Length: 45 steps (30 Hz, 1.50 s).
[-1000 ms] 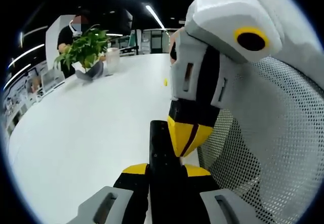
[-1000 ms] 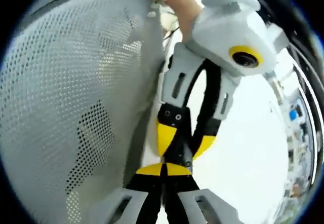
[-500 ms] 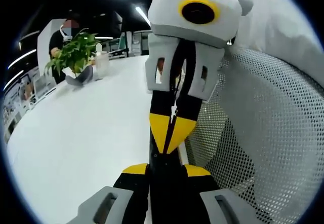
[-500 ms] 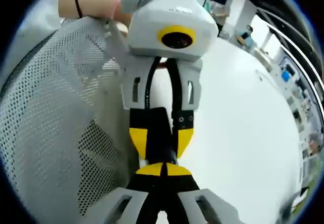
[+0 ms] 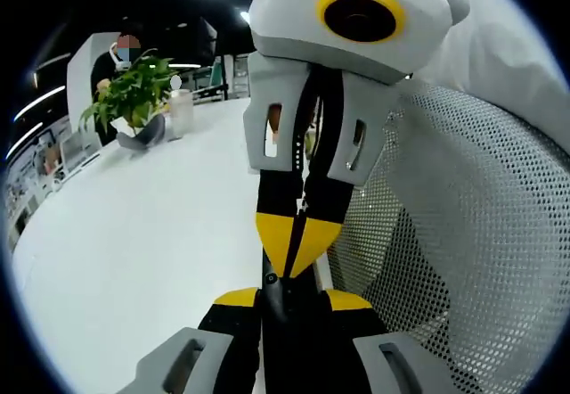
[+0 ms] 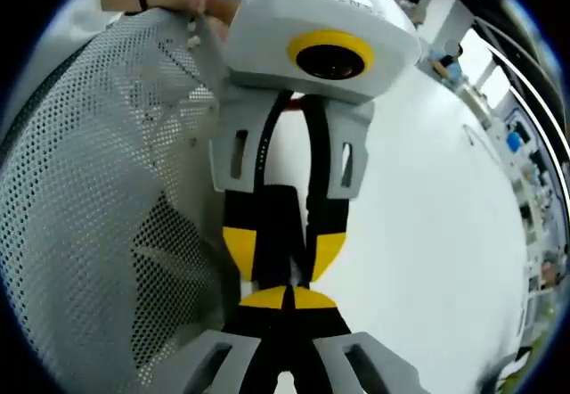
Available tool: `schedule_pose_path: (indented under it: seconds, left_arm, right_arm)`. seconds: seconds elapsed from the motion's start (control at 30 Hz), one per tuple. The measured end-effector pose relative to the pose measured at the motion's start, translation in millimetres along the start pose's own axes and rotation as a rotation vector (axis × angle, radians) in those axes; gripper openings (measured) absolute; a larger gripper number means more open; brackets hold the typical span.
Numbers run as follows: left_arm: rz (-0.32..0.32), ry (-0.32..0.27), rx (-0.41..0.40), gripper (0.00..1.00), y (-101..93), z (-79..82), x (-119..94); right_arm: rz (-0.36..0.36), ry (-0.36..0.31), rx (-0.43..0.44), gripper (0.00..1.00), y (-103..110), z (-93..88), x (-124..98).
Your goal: Press the specified remote control buttons in sequence, fully releasing each button before pressing the next.
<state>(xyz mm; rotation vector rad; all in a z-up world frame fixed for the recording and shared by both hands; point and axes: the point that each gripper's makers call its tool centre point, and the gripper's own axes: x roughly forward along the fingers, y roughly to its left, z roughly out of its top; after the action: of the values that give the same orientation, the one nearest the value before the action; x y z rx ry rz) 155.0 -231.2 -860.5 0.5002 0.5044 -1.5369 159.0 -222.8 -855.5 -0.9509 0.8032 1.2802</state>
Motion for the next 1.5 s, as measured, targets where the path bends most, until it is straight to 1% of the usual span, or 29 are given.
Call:
schedule_pose_path:
  seconds: [0.1, 0.13, 0.17, 0.23, 0.33, 0.37, 0.47, 0.5, 0.57, 0.63, 0.67, 0.7, 0.73, 0.8, 0.87, 0.9, 0.93, 1.0, 1.03, 1.07, 1.1, 1.17, 1.3, 1.43, 1.5]
  left_arm:
    - [-0.001, 0.013, 0.002, 0.26, 0.2, -1.0, -1.0]
    - [-0.001, 0.025, -0.010, 0.26, 0.2, -2.8, -3.3]
    - [-0.001, 0.023, -0.006, 0.26, 0.5, -2.4, -4.1]
    - [0.006, 0.041, -0.023, 0.26, 0.3, -7.8, -8.9]
    - [0.022, 0.051, -0.047, 0.25, 1.1, -10.4, -14.0]
    - [0.024, 0.049, -0.048, 0.25, 1.9, -10.7, -14.2]
    - [0.022, 0.050, -0.043, 0.25, 2.5, -10.3, -13.0]
    - [0.022, 0.048, -0.040, 0.25, 2.3, -10.2, -12.9]
    - [0.021, 0.045, -0.037, 0.25, 2.6, -10.5, -12.5]
    - [0.021, 0.045, -0.034, 0.25, 2.6, -10.0, -12.3]
    - [0.020, 0.045, -0.031, 0.25, 2.1, -10.4, -12.1]
    - [0.020, 0.046, -0.028, 0.25, 2.6, -10.1, -11.7]
    - [0.021, 0.045, -0.028, 0.25, 2.1, -10.2, -12.1]
    - [0.020, 0.044, -0.027, 0.25, 2.2, -9.9, -12.1]
    - [0.017, 0.042, -0.024, 0.25, 1.7, -9.7, -12.1]
    - [0.016, 0.042, -0.024, 0.25, 1.9, -9.5, -11.9]
    - [0.015, 0.041, -0.023, 0.25, 1.5, -10.0, -12.0]
    - [0.015, 0.041, -0.023, 0.25, 1.8, -9.7, -11.7]
    - [0.015, 0.040, -0.024, 0.25, 1.8, -9.4, -11.6]
    - [0.014, 0.040, -0.025, 0.25, 1.9, -9.4, -11.5]
    - [0.014, 0.040, -0.028, 0.25, 2.4, -9.2, -11.3]
    - [0.014, 0.039, -0.032, 0.25, 2.4, -9.1, -11.3]
    - [0.014, 0.038, -0.032, 0.25, 2.2, -8.8, -11.1]
    - [0.017, 0.038, -0.029, 0.25, 2.0, -8.9, -11.1]
    - [0.018, 0.037, -0.032, 0.25, 2.3, -8.6, -10.8]
  right_arm:
    - [0.003, -0.015, 0.014, 0.00, 0.4, -1.5, -0.3]
    - [0.004, -0.022, 0.026, 0.00, 0.1, -1.1, -0.2]
    - [0.005, -0.025, 0.034, 0.00, -0.2, -1.1, 0.1]
    - [0.008, -0.026, 0.054, 0.00, -0.6, -0.7, 0.1]
    - [0.013, -0.030, 0.082, 0.00, -1.2, -0.7, 0.2]
    - [0.016, -0.039, 0.103, 0.00, -1.5, -0.7, 0.0]
    - [0.045, -0.091, 0.189, 0.00, -0.8, 0.5, -1.0]
    - [0.058, -0.111, 0.238, 0.00, -1.2, 0.4, -1.4]
    - [0.074, -0.118, 0.314, 0.00, -2.7, 0.4, -1.9]
    - [0.061, -0.105, 0.286, 0.00, -6.2, 1.2, 0.0]
    - [0.031, -0.074, 0.241, 0.00, -11.8, -2.4, 0.4]
    - [0.029, -0.055, 0.204, 0.00, -12.4, -2.5, 1.7]
    - [0.048, -0.062, 0.210, 0.00, -9.9, 0.1, 2.9]
    - [0.073, -0.051, 0.212, 0.00, -10.4, -0.5, 2.6]
    - [0.122, -0.047, 0.241, 0.00, -8.7, -1.0, 1.6]
    - [0.142, -0.046, 0.270, 0.00, -9.8, -0.9, 1.9]
    - [0.156, -0.043, 0.270, 0.00, -10.2, -0.9, 2.1]
    - [0.207, -0.019, 0.296, 0.00, -9.6, -1.1, 2.2]
    - [0.229, 0.002, 0.329, 0.00, -10.0, -1.1, 2.8]
    - [0.241, 0.015, 0.343, 0.00, -10.3, -1.1, 3.2]
    - [0.247, 0.031, 0.339, 0.00, -12.1, -0.6, 4.6]
    - [0.252, 0.063, 0.303, 0.00, -11.3, -0.1, 5.7]
    - [0.242, 0.115, 0.277, 0.00, -10.4, 0.3, 7.2]
    - [0.223, 0.139, 0.276, 0.00, -10.8, 0.2, 7.7]
    - [0.200, 0.143, 0.259, 0.00, -11.5, -0.1, 9.0]
